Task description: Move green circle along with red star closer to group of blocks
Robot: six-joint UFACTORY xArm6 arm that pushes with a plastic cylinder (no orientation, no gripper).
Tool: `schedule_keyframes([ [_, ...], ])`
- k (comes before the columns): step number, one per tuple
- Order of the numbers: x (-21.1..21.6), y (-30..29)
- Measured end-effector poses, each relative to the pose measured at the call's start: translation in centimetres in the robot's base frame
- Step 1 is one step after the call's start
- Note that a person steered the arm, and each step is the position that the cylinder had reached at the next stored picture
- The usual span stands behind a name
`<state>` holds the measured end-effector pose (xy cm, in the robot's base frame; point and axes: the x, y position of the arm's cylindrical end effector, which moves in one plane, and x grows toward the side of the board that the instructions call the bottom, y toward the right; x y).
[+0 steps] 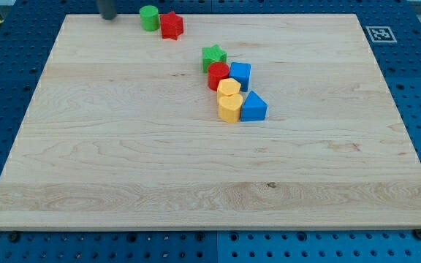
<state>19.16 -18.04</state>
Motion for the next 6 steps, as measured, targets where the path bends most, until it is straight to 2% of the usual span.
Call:
schedule_keyframes([
  [2, 0.1, 8.4],
  [3, 1.6, 12.1],
  [4, 2.1, 12.8],
  [5, 1.9, 11.0],
  [6, 0.3, 6.6],
])
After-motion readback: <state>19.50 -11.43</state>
